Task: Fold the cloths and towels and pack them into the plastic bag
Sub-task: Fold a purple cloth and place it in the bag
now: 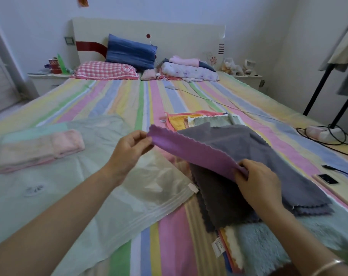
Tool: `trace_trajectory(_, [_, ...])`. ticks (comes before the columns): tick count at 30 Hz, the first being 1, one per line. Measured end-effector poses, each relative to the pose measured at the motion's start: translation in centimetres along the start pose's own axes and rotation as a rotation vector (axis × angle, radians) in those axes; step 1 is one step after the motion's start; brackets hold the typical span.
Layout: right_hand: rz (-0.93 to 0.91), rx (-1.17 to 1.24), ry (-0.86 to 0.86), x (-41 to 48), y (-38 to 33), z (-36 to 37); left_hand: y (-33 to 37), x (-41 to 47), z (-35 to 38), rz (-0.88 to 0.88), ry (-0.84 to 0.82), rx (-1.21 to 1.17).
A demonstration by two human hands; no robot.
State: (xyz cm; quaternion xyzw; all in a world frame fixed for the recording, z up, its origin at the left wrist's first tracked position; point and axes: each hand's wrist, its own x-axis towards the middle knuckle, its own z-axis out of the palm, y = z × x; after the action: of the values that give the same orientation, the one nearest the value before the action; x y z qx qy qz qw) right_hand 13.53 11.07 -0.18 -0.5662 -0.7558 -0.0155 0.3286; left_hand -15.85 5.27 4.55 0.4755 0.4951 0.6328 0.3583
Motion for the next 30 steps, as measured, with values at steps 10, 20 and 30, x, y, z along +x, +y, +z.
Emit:
trace_trajectory(10, [-0.25, 0.558, -0.439, 0.1, -11.5, -3.3, 2.7, -4.8, -14.4, 0.053, 0.24, 0.234])
trace_trajectory(20, [-0.255, 0.27, -1.23, -1.5, -13.8, -4.4, -1.6, -13.1, -16.8, -0.54, -0.12, 0.584])
trace_trajectory(30, [-0.031, 0.299, -0.917, 0.2, -8.7, -0.8, -3.5, -7.1, -13.0, -0.417, 0.084, 0.447])
